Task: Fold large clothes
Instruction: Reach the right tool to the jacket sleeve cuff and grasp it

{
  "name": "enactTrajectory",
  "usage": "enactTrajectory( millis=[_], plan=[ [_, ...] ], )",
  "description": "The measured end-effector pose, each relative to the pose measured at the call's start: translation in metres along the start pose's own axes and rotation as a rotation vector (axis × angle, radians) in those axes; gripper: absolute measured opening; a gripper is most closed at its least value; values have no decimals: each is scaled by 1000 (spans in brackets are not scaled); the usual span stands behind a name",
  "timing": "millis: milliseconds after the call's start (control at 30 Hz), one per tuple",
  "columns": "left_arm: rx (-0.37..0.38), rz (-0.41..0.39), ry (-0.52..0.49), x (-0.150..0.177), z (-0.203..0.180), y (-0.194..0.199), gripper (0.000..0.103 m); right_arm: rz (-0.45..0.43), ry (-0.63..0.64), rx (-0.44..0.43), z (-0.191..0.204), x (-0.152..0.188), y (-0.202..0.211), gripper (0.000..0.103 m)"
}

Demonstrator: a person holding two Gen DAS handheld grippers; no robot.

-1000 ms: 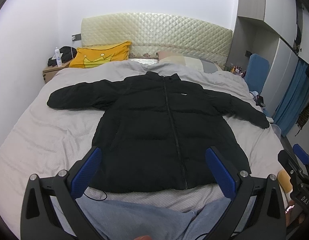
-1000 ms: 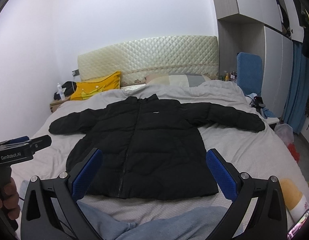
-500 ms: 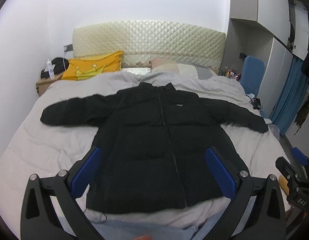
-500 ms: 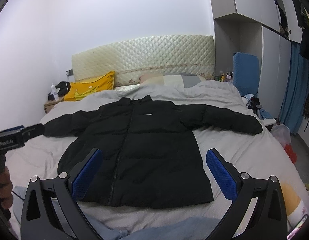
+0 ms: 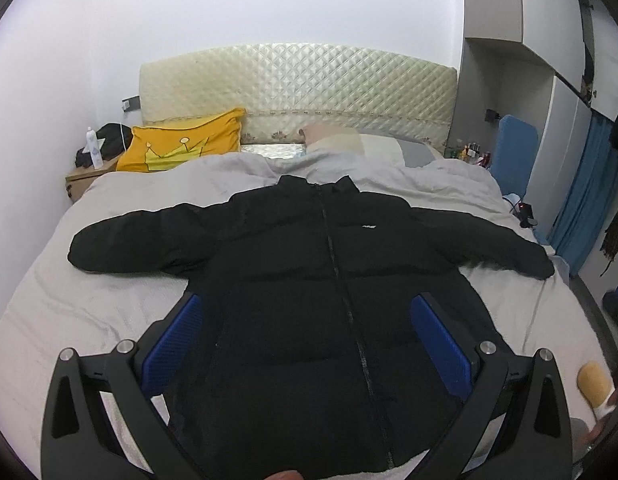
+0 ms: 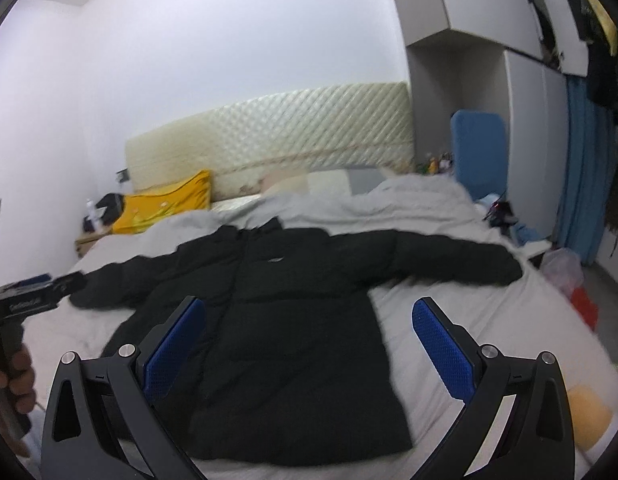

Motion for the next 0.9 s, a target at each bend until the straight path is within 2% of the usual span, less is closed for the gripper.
enactTrajectory(
  millis=[133,267,500,600,667,767,900],
  plan=[
    [7,11,-1,1,-3,-9,103,33,0,54,-30,-12,-28,103],
    [56,21,12,-3,-3,-16,103,78,-11,95,-63,-18,-62,103],
    [43,34,31,-9,-7,-32,103,104,-77,116,-125,-22,-116,103],
    [79,48,64,-10,-6,-41,103,97,-108,108,-150,-20,-135,103],
    [102,45,98,-13,-1,-47,103,97,-119,143,-170,-17,-152,103],
    [85,24,126,-17,4,-54,103,94,-124,176,-192,-11,-175,103],
    [51,10,140,-20,10,-70,103,102,-232,139,-239,11,-212,103]
  ],
)
Point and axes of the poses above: each gripper's, at about its wrist camera, not at the fingertips, and y roughly against the way its jaws point, z to its left, x to its underside, the point moved 1 cm from there along -y, roughly the way its jaws point, and after that the axes turned 3 degrees about y, right-handed, at the moved point
